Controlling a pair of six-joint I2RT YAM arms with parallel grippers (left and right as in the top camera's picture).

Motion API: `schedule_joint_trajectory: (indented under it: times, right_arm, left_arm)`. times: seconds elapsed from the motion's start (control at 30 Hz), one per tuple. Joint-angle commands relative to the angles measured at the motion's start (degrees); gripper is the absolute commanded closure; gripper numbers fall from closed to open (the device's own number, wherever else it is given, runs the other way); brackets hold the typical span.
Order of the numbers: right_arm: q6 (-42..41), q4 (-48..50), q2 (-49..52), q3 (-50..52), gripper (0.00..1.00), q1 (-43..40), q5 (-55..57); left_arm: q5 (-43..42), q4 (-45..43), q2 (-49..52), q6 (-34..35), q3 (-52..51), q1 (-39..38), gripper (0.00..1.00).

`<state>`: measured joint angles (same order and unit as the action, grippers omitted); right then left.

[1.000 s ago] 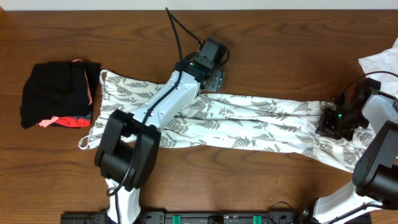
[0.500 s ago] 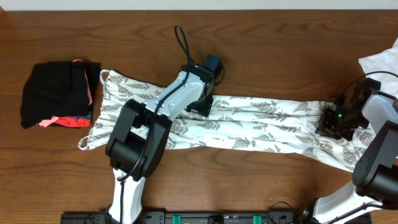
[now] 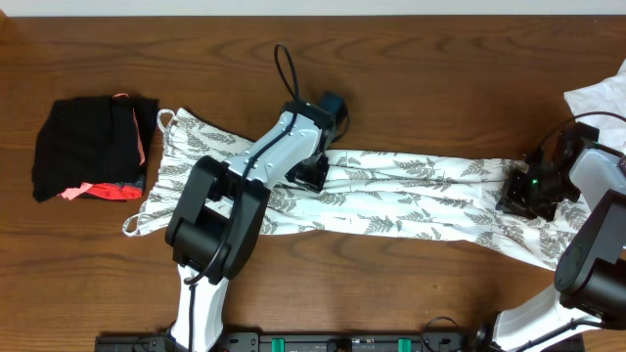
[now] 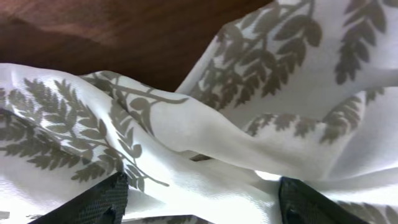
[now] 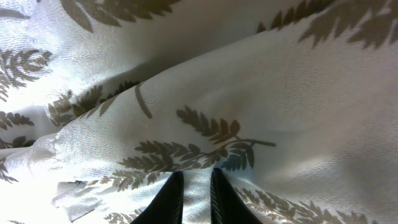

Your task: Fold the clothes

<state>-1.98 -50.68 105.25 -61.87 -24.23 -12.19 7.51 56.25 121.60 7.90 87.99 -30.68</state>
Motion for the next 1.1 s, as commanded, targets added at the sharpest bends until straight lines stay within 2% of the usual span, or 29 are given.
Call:
schedule_joint_trajectory:
  times: [0.0,0.17,0.53,0.73,1.07]
  right_arm:
    - [-0.6,0.3,0.5,1.2,0.85,0.2,0.4]
    - [-0.6,0.8,0.5,1.2,0.85,0.1,0.4]
    - [-3.3,4.7,0.5,1.2,0.85,-0.7,9.6]
    - [-5.3,6.2,0.5,1.2,0.85,-4.5,15.0]
    - [-6.8,8.1,0.5,1.2,0.82,-14.4,13.7]
  left_arm:
    - [0.9,0.9,0.2,0.4,-0.1,1.2,0.22]
    - [1.2,4.4,0.2,0.3,-1.0,2.4,0.21]
    - [2.5,-2.2,-1.8,0.3,3.5,3.2,0.20]
    - [2.4,-3.0,-7.7,0.3,5.4,3.2,0.20]
    - [2.4,-0.6,-14.1,0.4,5.4,3.2,0.20]
